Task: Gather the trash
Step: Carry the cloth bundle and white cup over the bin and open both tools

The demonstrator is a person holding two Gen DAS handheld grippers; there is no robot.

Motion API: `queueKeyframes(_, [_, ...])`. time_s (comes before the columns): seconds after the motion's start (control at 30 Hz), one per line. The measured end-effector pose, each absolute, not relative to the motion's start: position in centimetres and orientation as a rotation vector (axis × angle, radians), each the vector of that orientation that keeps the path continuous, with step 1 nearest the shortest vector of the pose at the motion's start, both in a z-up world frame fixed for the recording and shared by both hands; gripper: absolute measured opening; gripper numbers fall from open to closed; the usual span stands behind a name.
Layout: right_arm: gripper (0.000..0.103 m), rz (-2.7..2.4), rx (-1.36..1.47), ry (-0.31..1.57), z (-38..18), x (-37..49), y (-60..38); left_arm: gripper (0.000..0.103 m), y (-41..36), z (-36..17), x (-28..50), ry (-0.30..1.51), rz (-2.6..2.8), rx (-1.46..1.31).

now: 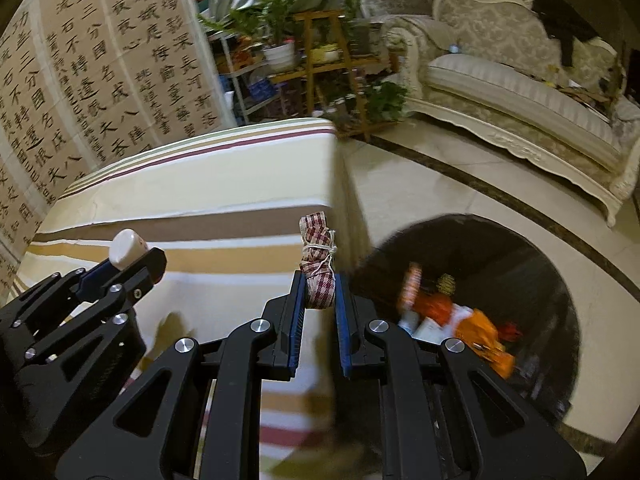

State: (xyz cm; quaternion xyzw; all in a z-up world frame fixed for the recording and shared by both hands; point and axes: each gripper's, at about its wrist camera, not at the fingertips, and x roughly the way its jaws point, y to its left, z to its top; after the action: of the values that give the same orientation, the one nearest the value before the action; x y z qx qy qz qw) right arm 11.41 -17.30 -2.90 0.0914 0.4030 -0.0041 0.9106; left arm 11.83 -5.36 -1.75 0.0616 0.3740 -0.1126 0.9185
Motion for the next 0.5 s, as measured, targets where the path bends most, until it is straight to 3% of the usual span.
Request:
queueKeyframes(0.37, [0.015,-0.158,0.232,0.821,-3.5,6.4,-24.1,0.027,-12.1,-1.9,9.3,0.752,-0.351,0.185])
queueKeyframes(0.4, [0.015,-0.167,0.233,0.821,-3.6,6.3,-24.4,0.029,-12.6,-2.0,9.3,0.749,-0.353,0.191])
queueKeyframes(0.5, [0.016,-0.197,0.243,0.822,-3.8,5.9,-25.7,0.05,-13.6,-2.1,9.1,0.733,-0.356,0.206])
